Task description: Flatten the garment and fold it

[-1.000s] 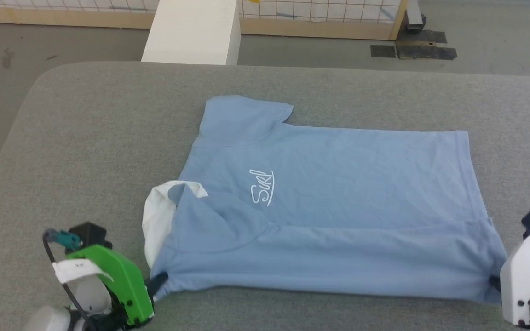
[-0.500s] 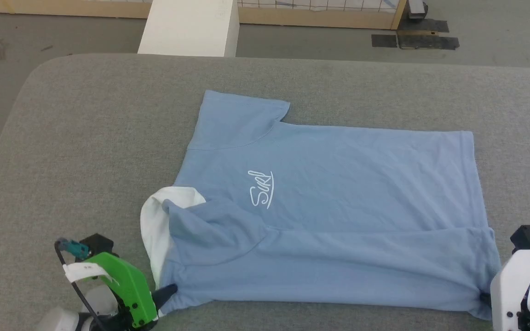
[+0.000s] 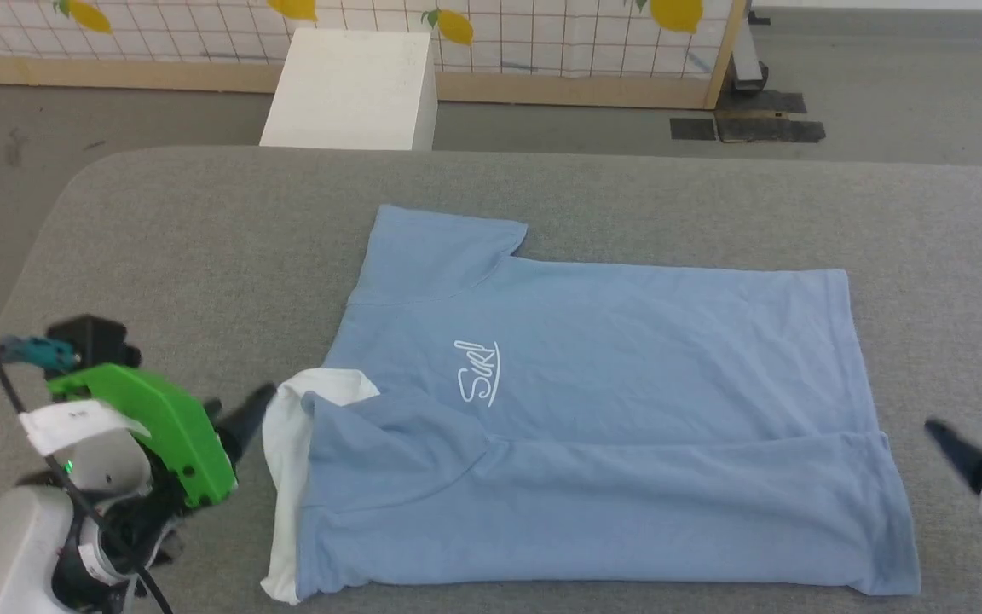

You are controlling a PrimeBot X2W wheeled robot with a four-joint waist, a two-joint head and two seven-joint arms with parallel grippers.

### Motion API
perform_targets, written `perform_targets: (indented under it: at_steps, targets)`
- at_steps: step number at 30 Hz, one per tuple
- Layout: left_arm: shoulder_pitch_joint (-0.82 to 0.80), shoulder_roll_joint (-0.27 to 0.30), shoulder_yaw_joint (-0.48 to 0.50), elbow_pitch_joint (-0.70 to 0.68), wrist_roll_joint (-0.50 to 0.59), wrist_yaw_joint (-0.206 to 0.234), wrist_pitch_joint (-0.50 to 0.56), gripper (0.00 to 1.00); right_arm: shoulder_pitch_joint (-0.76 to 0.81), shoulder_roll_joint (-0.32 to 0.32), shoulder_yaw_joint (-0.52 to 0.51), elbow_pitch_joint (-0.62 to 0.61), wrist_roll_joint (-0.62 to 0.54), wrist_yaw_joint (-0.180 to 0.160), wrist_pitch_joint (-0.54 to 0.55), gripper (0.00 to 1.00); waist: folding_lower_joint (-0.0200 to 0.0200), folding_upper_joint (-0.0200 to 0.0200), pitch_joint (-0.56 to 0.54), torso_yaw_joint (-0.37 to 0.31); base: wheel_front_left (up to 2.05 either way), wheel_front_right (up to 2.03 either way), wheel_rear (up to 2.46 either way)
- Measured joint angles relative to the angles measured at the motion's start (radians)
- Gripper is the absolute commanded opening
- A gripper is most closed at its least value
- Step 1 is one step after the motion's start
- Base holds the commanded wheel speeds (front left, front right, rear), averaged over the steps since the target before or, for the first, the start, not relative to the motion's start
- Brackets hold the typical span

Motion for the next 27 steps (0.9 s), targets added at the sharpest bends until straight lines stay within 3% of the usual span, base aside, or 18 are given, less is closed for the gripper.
perform_targets:
  at_steps: [4, 9, 15, 21, 27]
  targets:
    - [-0.04, -0.018, 0.029, -0.017, 0.061, -0.048, -0.161, 1.0, -0.063, 0.013, -0.038, -0.033, -0.013, 0.0, -0.135, 1.0, 0.0, 0.0, -0.006, -0.011, 0.0, 0.0, 0.0]
    - [-0.071, -0.064, 0.043, 0.031, 0.147, -0.14, -0.424, 1.0, -0.105, 0.016, -0.031, -0.023, -0.029, 0.0, -0.335, 1.0, 0.0, 0.0, 0.007, -0.017, 0.0, 0.0, 0.0]
    - [-0.101, -0.123, 0.044, 0.14, 0.245, -0.191, -0.687, 1.0, -0.131, -0.014, 0.011, 0.033, -0.039, 0.0, -0.537, 1.0, 0.0, 0.0, 0.039, -0.021, 0.0, 0.0, 0.0]
    - [-0.158, -0.163, 0.017, 0.256, 0.295, -0.226, -0.818, 1.0, -0.167, -0.037, 0.047, 0.09, -0.039, 0.0, -0.665, 1.0, 0.0, 0.0, 0.084, -0.019, 0.0, 0.0, 0.0]
    - [-0.242, -0.195, -0.007, 0.357, 0.304, -0.256, -0.859, 1.0, -0.197, -0.057, 0.084, 0.125, -0.037, 0.0, -0.708, 1.0, 0.0, 0.0, 0.138, -0.013, 0.0, 0.0, 0.0]
